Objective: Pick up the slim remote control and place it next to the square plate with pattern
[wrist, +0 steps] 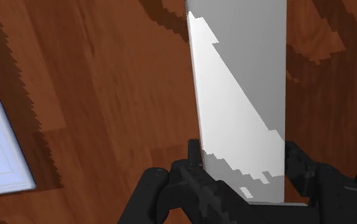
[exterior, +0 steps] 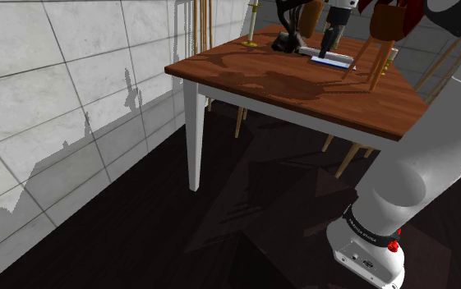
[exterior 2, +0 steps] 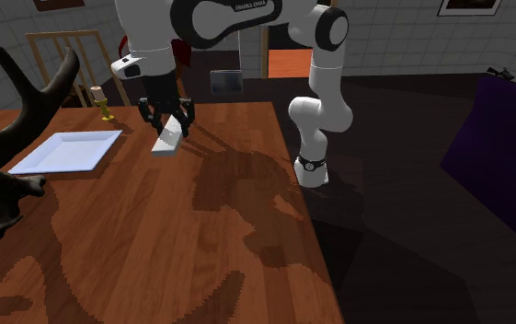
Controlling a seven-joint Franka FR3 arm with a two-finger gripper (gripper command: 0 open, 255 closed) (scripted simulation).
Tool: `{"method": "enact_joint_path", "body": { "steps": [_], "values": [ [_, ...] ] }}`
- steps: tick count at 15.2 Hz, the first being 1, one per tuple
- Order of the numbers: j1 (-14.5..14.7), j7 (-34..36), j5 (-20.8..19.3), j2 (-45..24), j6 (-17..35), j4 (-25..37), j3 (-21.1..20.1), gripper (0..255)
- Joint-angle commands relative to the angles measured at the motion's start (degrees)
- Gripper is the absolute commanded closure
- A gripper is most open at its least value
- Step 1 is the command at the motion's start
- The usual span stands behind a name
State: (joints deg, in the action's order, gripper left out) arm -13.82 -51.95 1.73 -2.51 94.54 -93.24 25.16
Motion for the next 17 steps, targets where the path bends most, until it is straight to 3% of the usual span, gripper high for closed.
{"method": "enact_joint_path", "body": {
  "steps": [1, 10, 17],
  "values": [
    [-1.84, -3.52, 0.4, -0.87, -0.57, 1.3, 1.62, 255],
    [-9.7, -16.91, 3.41, -6.43, -2.23, 7.37, 7.31, 255],
    [-18.35, -27.64, 8.49, -14.91, -5.42, 17.26, 10.59, 255]
  ]
}}
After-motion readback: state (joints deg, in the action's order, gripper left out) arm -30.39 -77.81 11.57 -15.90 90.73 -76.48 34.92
